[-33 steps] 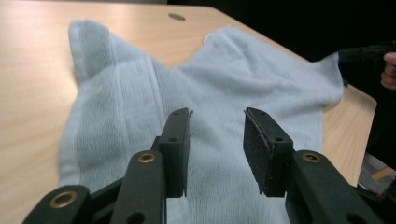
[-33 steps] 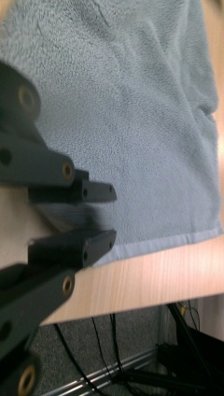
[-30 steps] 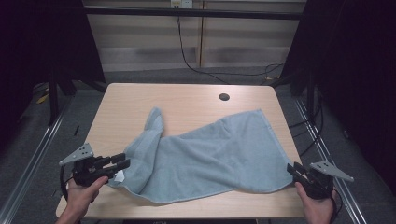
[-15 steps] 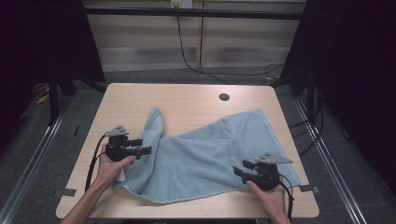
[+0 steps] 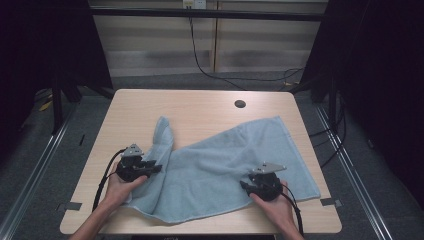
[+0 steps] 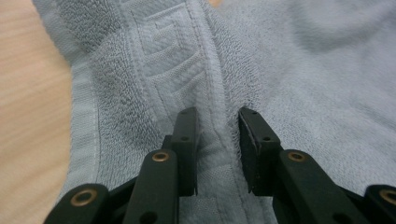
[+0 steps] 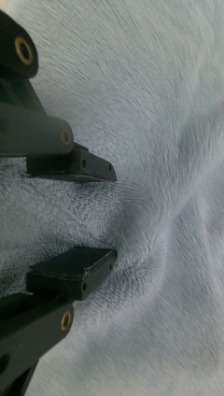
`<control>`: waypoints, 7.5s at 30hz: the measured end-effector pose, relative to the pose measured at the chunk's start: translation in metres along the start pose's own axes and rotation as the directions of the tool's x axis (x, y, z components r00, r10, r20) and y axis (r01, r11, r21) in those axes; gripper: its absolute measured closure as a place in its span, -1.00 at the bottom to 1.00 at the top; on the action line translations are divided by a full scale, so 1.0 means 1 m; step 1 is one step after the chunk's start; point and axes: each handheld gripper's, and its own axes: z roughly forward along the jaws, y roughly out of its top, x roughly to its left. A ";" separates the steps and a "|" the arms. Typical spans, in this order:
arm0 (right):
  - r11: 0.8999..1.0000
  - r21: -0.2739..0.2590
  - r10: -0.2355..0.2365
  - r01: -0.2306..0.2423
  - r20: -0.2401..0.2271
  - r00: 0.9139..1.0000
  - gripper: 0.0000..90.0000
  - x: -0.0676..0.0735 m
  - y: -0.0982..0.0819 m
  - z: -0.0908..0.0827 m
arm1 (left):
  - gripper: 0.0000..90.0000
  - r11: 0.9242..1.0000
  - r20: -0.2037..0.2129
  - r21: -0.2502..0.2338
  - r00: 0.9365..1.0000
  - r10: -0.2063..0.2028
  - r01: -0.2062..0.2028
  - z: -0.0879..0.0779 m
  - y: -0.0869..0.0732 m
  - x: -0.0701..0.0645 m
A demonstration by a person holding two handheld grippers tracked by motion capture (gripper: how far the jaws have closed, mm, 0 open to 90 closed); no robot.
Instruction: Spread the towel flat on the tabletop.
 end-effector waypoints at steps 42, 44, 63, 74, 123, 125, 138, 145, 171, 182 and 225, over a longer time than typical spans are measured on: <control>0.998 -0.070 0.000 -0.003 -0.043 0.999 0.77 -0.044 0.128 0.124 | 0.50 0.999 0.217 -0.032 0.976 -0.021 0.028 -0.024 -0.018 -0.066; 0.995 -0.102 0.010 -0.016 -0.053 0.999 0.67 -0.042 0.125 0.110 | 0.50 0.997 0.224 -0.060 0.974 -0.027 0.041 -0.028 -0.016 -0.064; 0.987 -0.099 -0.150 0.126 -0.299 0.942 0.39 0.066 0.041 0.018 | 0.49 0.999 0.119 -0.052 0.993 -0.008 0.014 0.002 0.007 -0.030; 0.995 -0.047 -0.101 0.093 -0.225 0.969 0.13 0.051 0.008 0.007 | 1.00 1.000 0.148 -0.010 0.989 0.018 -0.017 -0.008 -0.009 -0.040; 0.996 -0.075 -0.074 0.053 -0.307 0.949 0.14 0.046 -0.028 -0.046 | 0.44 0.997 0.162 -0.081 0.987 0.001 0.012 -0.014 0.006 -0.013; 0.994 -0.052 -0.103 0.091 -0.342 0.934 0.55 0.052 -0.028 -0.040 | 0.21 0.995 0.142 -0.095 0.990 -0.009 0.023 -0.012 0.015 -0.004; 1.000 -0.022 0.005 -0.011 -0.246 0.969 0.89 0.010 -0.029 -0.039 | 0.63 0.991 0.302 0.058 0.949 0.095 -0.118 0.018 -0.002 -0.020; 0.998 -0.048 0.017 -0.029 -0.243 0.970 0.89 0.006 -0.027 -0.044 | 0.90 0.996 0.329 -0.003 0.941 0.085 -0.089 -0.007 -0.007 -0.030; 0.985 -0.170 -0.050 0.021 -0.171 0.984 0.38 0.015 -0.030 -0.097 | 0.34 0.994 0.402 -0.110 0.914 0.059 -0.015 -0.062 -0.005 -0.065; 0.997 -0.075 0.018 -0.026 -0.105 0.994 0.31 -0.032 -0.013 -0.038 | 0.35 0.994 0.169 0.078 0.984 0.057 -0.071 0.038 0.018 -0.039; 0.998 -0.053 -0.027 0.021 -0.117 0.993 0.31 -0.039 0.026 0.001 | 0.37 1.000 0.113 -0.002 0.994 -0.002 0.002 0.047 0.050 -0.001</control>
